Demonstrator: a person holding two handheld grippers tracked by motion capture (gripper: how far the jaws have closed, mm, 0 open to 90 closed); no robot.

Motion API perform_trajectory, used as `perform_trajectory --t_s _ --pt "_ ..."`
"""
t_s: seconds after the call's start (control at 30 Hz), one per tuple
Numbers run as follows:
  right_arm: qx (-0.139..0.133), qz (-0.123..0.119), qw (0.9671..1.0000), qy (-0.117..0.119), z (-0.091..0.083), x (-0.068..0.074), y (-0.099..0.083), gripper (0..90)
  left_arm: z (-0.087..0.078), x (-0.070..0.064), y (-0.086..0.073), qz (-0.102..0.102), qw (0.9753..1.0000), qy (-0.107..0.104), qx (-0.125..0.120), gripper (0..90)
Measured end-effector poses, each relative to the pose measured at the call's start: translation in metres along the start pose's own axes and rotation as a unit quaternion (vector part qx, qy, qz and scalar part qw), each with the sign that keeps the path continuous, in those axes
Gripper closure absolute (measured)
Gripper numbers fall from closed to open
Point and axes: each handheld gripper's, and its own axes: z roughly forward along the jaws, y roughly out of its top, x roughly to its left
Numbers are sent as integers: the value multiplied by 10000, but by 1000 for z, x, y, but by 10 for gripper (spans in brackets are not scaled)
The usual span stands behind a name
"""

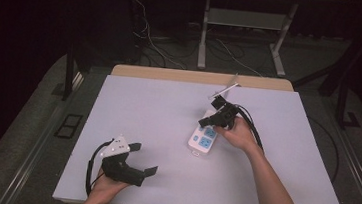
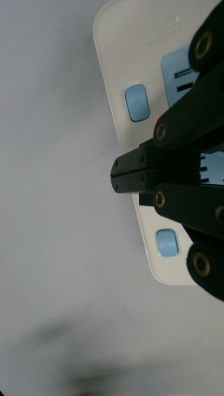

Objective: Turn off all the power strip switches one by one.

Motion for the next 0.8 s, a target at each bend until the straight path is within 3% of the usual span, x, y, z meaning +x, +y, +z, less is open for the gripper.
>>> perform_trajectory --t_s 0.3,0.67,0.8 --pt "112 -1 9999 68 7 0 -2 900 0 0 0 -7 10000 3 -11 0" --pt "182 -221 9995 -110 8 8 -1 900 0 0 0 6 10000 -5 1 0" --pt "146 -176 9997 -43 8 6 -2 900 0 -1 0 8 10000 -6 9 0"
